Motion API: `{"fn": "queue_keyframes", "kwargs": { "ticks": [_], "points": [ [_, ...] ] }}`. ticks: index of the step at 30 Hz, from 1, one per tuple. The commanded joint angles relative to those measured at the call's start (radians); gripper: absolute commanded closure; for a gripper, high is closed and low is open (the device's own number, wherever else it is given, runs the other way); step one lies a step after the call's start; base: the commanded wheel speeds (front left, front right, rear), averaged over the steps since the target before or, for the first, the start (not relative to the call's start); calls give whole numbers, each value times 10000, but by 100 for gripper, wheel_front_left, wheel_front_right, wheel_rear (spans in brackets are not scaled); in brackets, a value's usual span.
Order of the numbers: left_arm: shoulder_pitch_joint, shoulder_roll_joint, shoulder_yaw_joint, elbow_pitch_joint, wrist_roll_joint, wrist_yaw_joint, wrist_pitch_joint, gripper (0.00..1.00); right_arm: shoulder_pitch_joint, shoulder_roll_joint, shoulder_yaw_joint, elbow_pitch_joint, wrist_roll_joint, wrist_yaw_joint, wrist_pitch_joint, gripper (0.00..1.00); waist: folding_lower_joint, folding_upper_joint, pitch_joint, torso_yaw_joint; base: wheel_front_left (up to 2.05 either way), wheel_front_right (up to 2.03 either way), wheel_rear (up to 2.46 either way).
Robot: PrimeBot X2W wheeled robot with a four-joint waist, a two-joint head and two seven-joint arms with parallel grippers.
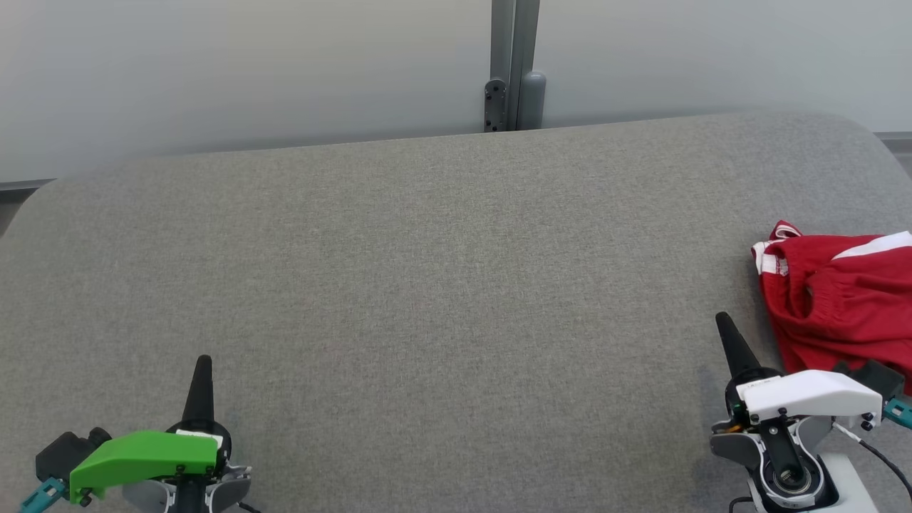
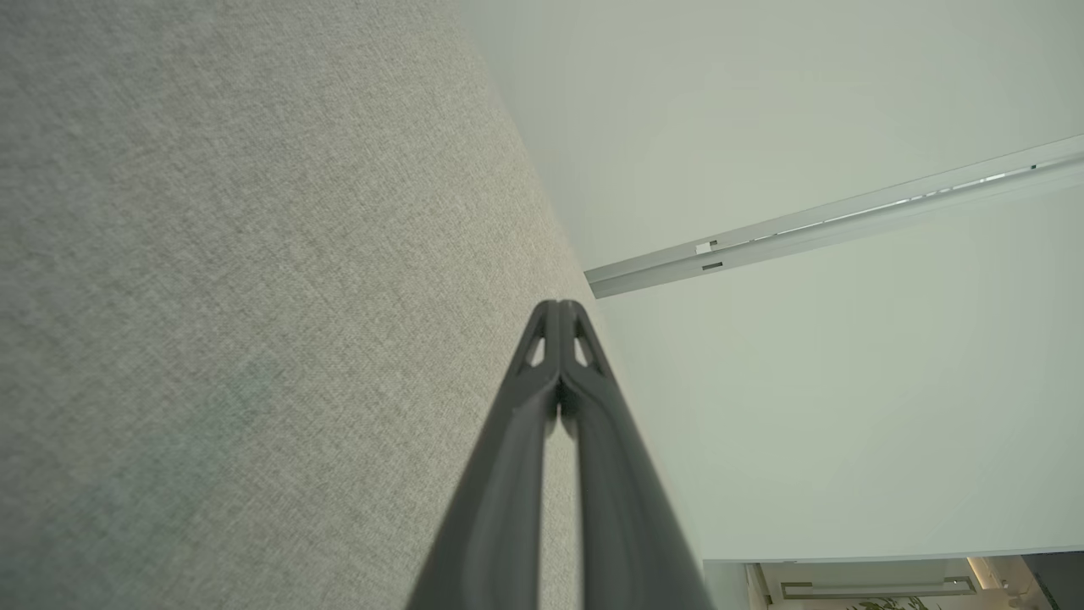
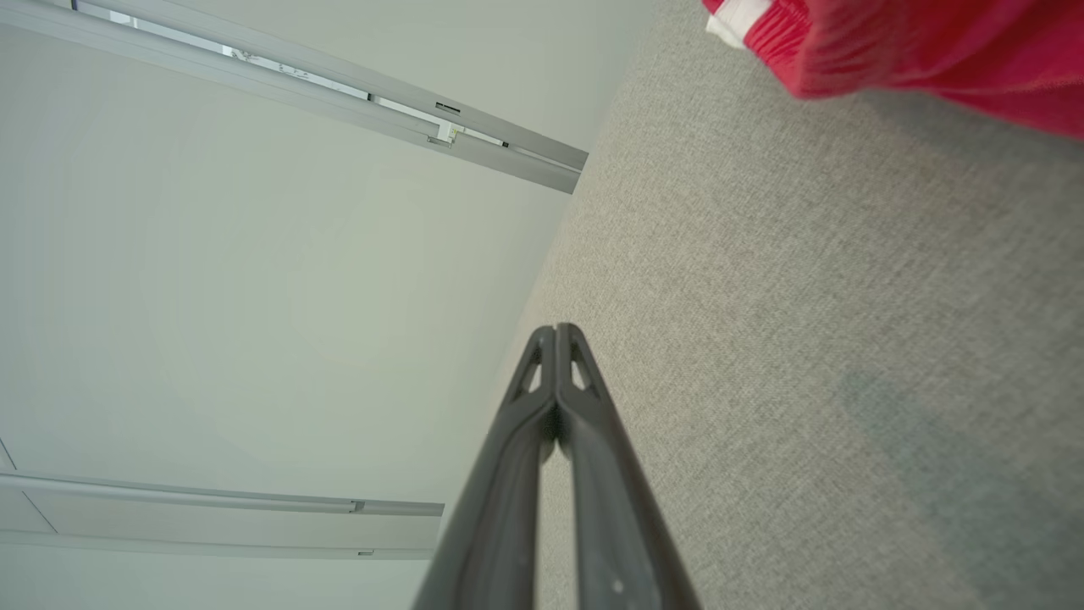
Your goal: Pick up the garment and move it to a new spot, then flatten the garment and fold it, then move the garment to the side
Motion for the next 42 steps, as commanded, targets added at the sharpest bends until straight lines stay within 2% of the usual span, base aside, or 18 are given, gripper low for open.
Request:
{"fn": "queue_keyframes", "kwargs": {
  "ticks": [1,42],
  "points": [
    [-207,79,65,-134,-228,-69,57,100,66,-59,-61,-160,259,4,64,100,0,-1,-7,-3,0,0,0],
    [-258,101,364,-679,-3364,-371,888,100,406,-74,-513,-846,3514,2,907,100,0,-1,-217,-83,0,0,0]
  ]
}}
